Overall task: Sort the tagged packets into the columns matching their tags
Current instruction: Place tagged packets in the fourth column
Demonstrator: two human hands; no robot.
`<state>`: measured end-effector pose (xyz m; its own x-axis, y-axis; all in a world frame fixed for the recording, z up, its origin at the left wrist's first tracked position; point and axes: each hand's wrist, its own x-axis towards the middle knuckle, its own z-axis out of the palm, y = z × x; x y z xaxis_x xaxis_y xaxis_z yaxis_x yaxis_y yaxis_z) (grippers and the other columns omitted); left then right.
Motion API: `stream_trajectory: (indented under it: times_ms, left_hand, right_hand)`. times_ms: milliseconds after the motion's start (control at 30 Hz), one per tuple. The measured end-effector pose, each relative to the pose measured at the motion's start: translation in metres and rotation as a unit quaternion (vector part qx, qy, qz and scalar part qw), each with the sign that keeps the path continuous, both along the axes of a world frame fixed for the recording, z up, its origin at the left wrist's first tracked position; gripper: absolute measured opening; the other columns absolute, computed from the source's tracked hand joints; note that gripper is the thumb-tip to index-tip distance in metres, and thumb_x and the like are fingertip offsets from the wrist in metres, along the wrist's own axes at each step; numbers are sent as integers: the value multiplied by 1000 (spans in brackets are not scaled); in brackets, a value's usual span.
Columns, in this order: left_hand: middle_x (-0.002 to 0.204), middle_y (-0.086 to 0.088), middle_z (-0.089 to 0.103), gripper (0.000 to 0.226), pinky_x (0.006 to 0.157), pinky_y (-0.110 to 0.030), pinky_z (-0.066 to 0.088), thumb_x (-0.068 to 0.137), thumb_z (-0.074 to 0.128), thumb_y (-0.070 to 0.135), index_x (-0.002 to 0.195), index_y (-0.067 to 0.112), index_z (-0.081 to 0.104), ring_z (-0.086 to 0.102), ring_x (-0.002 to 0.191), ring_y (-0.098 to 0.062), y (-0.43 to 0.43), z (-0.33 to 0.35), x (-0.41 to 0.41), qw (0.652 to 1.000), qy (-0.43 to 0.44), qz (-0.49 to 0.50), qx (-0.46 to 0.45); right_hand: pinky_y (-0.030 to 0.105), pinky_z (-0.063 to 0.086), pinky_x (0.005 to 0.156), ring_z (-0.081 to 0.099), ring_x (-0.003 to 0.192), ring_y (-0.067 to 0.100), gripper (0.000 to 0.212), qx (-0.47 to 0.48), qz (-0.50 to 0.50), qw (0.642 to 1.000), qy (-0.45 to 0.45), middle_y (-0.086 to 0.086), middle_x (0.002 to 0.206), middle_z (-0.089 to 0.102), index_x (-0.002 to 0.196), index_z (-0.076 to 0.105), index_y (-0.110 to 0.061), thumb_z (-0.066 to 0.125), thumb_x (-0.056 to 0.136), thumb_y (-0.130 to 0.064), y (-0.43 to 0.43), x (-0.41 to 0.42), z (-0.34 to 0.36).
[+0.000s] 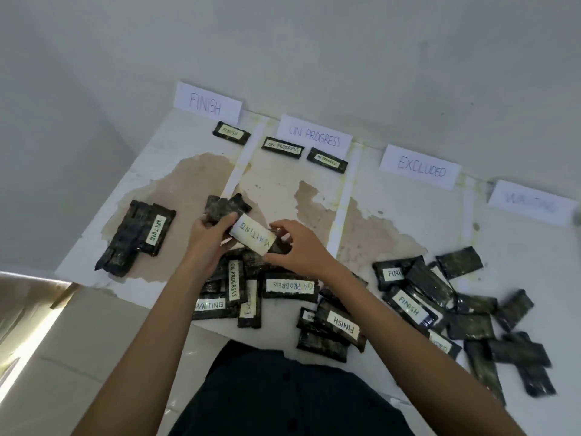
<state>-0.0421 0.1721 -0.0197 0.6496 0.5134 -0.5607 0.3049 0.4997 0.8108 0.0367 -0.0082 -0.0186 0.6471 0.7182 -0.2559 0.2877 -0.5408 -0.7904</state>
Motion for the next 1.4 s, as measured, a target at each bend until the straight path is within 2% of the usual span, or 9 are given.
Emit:
stream_trajectory:
  times_ms: [300,467,533,633,767,867,933,1067,1400]
  left_hand:
    - [99,-8,70,27,78,-42,54,80,71,18,105,13,62,67,89,-26,-53,14,20,968,20,-238,72]
    - [103,-8,70,28,82,-43,55,80,71,21,107,17,65,67,96,-28,-68,13,30,940,21,-330,88]
    - [106,-5,69,28,80,-36,56,84,68,18,111,18,64,67,96,-22,-76,14,32,931,12,-352,97]
    - [108,1,66,37,73,-24,53,85,66,18,121,20,57,65,92,-10,-90,14,31,895,9,-429,123]
    - [114,0,62,50,74,-24,51,84,67,22,131,23,49,62,95,-12,-103,5,27,829,30,-528,180]
    - [118,-1,59,55,68,-22,51,86,66,22,136,21,45,62,91,-11,-118,4,35,818,33,-545,180]
    - [117,-1,56,56,59,-15,48,85,67,22,136,19,44,59,85,-4,-128,5,48,806,30,-557,197]
    - [118,0,58,53,71,-19,47,82,70,28,130,16,51,59,95,-11,-155,8,80,764,10,-598,241]
    - [107,-1,68,41,90,-33,49,80,72,29,118,15,63,63,99,-17,-249,12,168,703,-27,-663,258]
  right_hand:
    - [30,53,76,65,92,18,62,24,-159,968,191,2,107,64,140,37,-21,66,86,-23,-32,-3,24]
    - [40,59,77,69,86,23,37,45,-226,942,245,5,101,65,121,53,-12,65,88,-25,-55,-15,20]
    - [29,59,67,67,77,17,31,62,-253,929,261,3,98,64,116,53,-10,63,90,-24,-63,-20,18]
    - [20,52,55,67,74,15,27,90,-339,891,289,5,103,63,114,49,-10,58,94,-25,-75,-25,14]
    - [30,55,66,70,90,23,31,120,-450,823,325,10,116,65,115,50,-11,61,91,-28,-92,-24,3]
    - [30,54,73,66,95,22,49,90,-509,819,250,5,116,57,129,40,-13,65,88,-21,-110,-24,6]
    - [28,49,84,54,108,17,63,36,-497,862,88,2,121,48,136,34,-14,68,83,-17,-128,-22,10]
    - [42,38,102,38,123,25,71,-155,-205,942,-218,6,135,41,137,42,-18,71,73,-21,-172,-3,17]
    - [49,43,85,50,107,38,64,-255,-77,909,-321,12,125,55,129,54,-14,76,68,-10,-278,66,19]
